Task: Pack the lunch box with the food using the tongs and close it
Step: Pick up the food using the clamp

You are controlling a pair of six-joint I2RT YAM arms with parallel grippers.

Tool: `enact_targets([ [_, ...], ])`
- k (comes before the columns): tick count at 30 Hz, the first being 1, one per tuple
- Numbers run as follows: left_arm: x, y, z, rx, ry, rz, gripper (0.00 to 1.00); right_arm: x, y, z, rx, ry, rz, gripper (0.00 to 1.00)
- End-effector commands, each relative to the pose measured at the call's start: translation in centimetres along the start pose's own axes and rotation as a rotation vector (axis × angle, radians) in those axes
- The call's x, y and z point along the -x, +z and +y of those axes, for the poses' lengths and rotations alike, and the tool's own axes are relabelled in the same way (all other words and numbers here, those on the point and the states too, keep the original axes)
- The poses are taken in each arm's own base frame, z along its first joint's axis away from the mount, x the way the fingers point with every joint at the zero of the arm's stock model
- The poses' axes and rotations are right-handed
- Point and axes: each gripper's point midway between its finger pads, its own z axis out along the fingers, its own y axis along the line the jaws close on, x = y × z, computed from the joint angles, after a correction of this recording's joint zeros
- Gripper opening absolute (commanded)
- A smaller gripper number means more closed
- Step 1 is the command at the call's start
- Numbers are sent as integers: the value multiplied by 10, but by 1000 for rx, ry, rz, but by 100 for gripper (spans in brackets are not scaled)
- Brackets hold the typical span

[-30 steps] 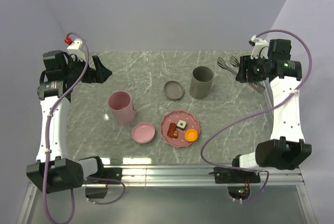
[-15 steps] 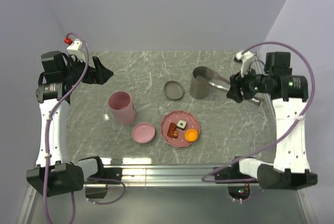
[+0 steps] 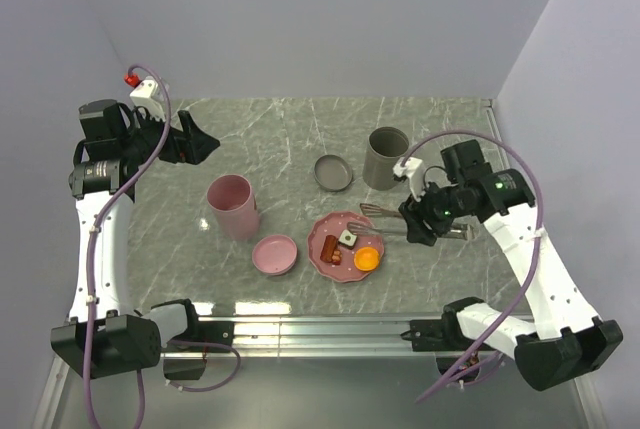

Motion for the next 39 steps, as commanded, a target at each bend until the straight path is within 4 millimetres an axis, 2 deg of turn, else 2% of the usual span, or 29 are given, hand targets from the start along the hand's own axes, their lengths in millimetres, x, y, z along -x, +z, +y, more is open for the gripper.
enact_targets([
  [1,9,-6,-10,-29,35,-31,99,10,9,-14,-96,-96,-26,61],
  [7,6,-5,-9,-35,31,-26,99,6,29,-23,-133,-153,15,63],
  [22,4,1,-5,-35,14,-13,99,-9,67,-22,-119,-243,101,64],
  [39,4,5,-2,-35,-3,-10,99,-17,92,-17,-84,-260,143,64],
])
